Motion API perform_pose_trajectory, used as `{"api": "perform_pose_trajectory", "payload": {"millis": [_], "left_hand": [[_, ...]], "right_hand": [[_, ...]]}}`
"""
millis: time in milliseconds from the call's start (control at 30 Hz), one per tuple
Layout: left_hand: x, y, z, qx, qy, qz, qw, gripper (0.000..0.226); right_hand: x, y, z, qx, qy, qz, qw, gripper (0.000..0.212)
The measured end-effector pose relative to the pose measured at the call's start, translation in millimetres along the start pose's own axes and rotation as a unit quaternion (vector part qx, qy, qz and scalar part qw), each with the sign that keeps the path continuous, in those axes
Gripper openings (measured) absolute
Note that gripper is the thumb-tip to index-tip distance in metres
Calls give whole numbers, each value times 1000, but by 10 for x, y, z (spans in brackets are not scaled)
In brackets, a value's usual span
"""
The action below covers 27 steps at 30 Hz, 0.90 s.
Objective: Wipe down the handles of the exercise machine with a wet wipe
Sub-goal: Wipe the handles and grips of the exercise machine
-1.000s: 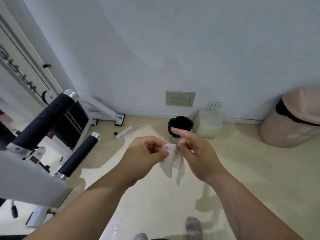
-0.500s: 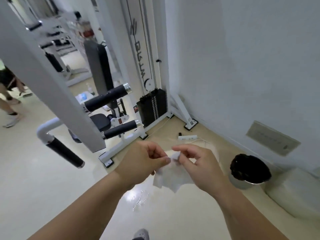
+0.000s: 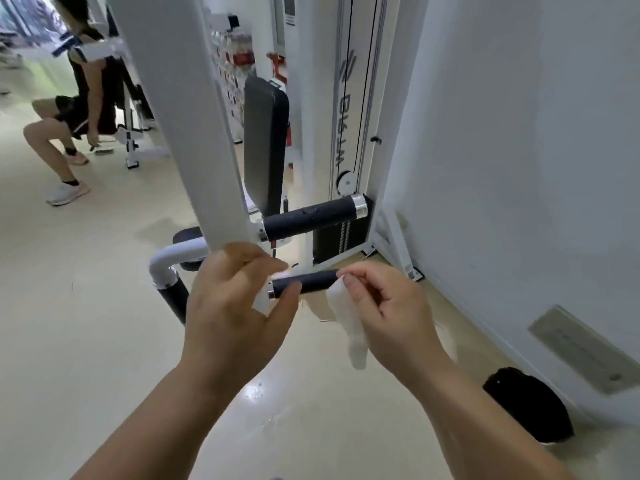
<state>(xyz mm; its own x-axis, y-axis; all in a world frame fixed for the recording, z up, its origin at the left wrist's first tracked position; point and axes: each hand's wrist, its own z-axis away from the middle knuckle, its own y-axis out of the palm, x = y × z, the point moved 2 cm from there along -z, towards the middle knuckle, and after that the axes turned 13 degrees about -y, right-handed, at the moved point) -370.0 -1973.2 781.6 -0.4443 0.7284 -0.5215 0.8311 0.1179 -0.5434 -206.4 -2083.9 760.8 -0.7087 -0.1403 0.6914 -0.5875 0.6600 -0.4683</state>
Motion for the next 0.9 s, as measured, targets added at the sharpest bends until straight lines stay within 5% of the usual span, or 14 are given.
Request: {"api": "perform_pose_trajectory", "payload": {"millis": [133, 400, 600, 733, 900], "left_hand": [[350, -50, -292, -156, 85, -19, 984, 24], [607, 53, -516, -30, 101, 84, 991, 28], [657, 127, -535, -19, 108, 116, 987, 44], [696, 209, -496, -47, 112, 83, 989, 41], [745, 350, -425, -34, 87, 44, 995, 50]], "right_hand": [[140, 73, -272, 5, -74, 94, 993, 14], [582, 129, -972, 48, -198, 196, 959, 21], [308, 416, -1470, 114, -175, 318, 925, 15], [108, 512, -1401, 5, -130, 369, 920, 15], [111, 598, -1240, -41, -277, 363, 889, 15]]}}
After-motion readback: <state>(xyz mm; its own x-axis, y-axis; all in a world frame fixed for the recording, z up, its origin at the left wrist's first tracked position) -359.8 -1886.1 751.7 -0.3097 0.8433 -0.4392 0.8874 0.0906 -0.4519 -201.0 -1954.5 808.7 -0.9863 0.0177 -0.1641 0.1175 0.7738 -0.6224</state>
